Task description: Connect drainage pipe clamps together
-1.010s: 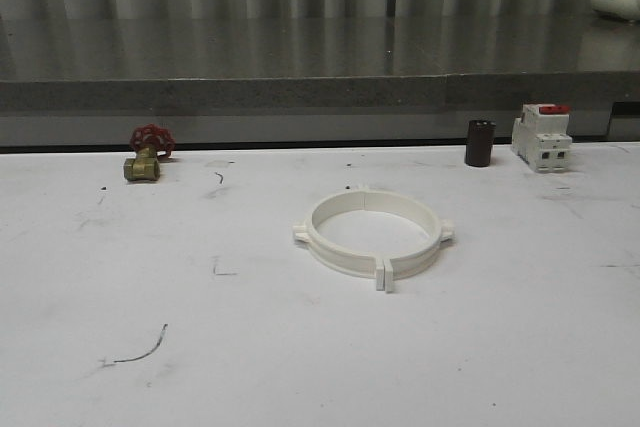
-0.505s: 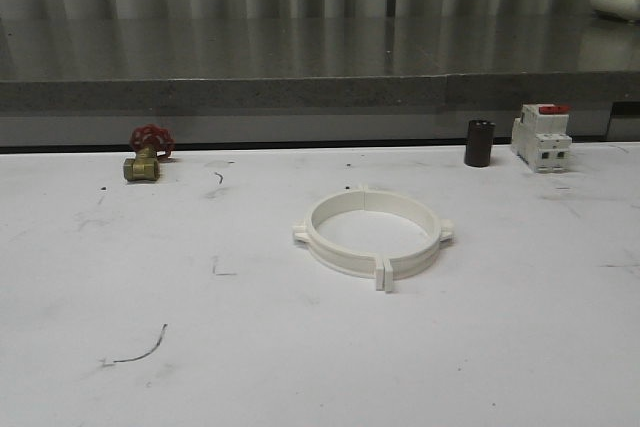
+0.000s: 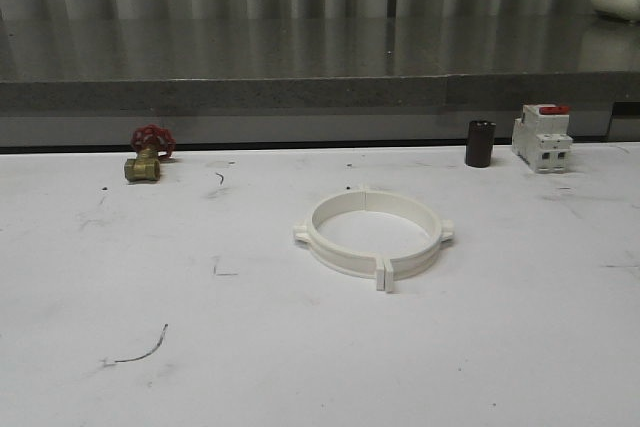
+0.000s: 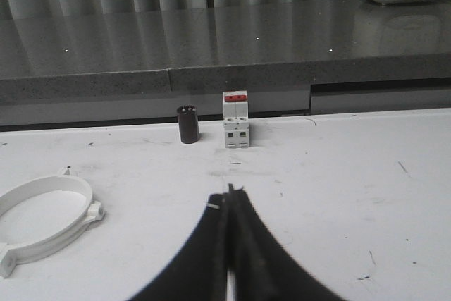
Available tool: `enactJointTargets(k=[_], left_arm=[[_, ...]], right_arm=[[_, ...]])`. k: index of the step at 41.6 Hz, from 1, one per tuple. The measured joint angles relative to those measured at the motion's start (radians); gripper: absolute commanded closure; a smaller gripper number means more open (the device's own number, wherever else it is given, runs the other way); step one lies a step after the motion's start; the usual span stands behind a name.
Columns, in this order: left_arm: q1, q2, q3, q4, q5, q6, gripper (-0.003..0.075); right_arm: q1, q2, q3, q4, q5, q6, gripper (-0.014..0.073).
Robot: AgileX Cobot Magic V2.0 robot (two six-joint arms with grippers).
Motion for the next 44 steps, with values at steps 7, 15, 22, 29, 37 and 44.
enactJointTargets(k=[7,15,22,29,37,44], left_arm=[[0.0,0.0,0.0,0.0,0.0,0.0,0.0741],[0.0,0.0,0.0,0.0,0.0,0.0,0.0741],[0.0,0.0,0.0,0.0,0.0,0.0,0.0741],[0.0,0.0,0.0,0.0,0.0,0.0,0.0741],[0.0,0.0,0.0,0.0,0.0,0.0,0.0741],[0.0,0.0,0.0,0.0,0.0,0.0,0.0741]], right_arm=[[0.0,0.0,0.0,0.006,-0.014,-0.004,0.0708],[0.0,0.0,0.0,0.006,-0.036,-0.006,0.0708],[0.0,0.0,0.0,0.006,-0.038,-0.008,0.0708],[0.0,0.0,0.0,0.007,-0.039,-0.008,0.0708],[0.0,0.0,0.0,0.008,-0.039,-0.008,0.0708],[0.0,0.0,0.0,0.008,-0.039,-0.008,0.0708]])
